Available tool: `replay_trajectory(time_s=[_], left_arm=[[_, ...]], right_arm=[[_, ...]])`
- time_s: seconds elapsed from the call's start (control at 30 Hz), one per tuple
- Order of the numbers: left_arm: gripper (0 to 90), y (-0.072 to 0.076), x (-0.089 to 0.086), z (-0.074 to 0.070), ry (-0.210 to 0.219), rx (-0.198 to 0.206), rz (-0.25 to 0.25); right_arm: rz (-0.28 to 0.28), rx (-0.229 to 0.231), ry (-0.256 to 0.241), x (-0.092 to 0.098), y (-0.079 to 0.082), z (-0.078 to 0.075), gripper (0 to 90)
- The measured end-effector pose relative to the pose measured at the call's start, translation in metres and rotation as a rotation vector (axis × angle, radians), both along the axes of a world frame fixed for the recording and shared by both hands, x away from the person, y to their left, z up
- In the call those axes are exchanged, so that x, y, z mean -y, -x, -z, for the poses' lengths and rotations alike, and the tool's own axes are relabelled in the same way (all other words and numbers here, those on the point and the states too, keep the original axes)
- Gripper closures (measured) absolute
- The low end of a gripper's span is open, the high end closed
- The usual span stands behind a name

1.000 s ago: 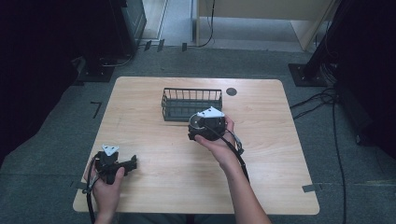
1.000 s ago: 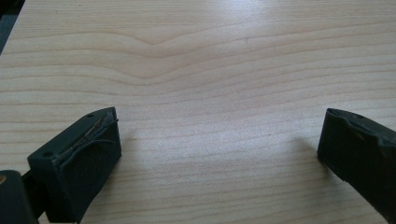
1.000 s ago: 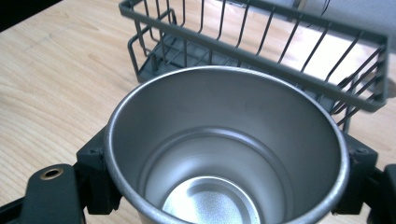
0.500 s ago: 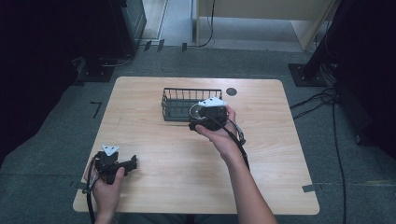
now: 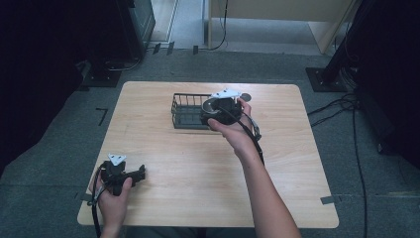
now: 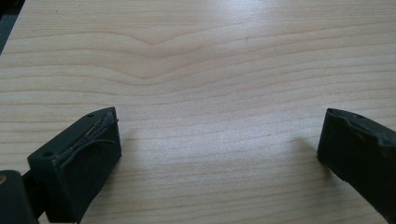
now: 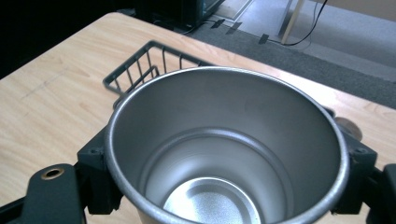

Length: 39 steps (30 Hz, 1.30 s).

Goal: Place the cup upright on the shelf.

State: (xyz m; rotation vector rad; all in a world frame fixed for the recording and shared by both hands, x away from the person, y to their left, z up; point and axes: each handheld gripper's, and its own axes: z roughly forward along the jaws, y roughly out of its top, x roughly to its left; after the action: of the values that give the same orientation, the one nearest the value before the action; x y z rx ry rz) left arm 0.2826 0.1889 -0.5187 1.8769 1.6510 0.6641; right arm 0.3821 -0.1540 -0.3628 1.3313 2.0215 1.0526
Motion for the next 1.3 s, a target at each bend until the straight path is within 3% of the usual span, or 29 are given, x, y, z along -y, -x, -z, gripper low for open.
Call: replay_trajectory(time_s=[0.3, 0.6, 0.87, 1.3], left_arm=[[0.0, 0.000, 0.000, 0.000, 0.001, 0.000, -0.001], [0.0, 0.000, 0.000, 0.000, 0.001, 0.000, -0.001], [0.0, 0.000, 0.000, 0.000, 0.000, -0.001, 0.000], [0.0, 0.000, 0.000, 0.000, -0.001, -0.002, 0.002]], right_arm=[[0.020, 0.003, 0.001, -0.003, -0.022, -0.008, 18.1], [0.060, 0.009, 0.009, 0.001, -0.050, -0.005, 18.1], [0.105, -0.012, 0.008, 0.002, -0.074, 0.008, 18.1], [0.129, -0.024, 0.048, 0.000, -0.092, 0.033, 18.1]])
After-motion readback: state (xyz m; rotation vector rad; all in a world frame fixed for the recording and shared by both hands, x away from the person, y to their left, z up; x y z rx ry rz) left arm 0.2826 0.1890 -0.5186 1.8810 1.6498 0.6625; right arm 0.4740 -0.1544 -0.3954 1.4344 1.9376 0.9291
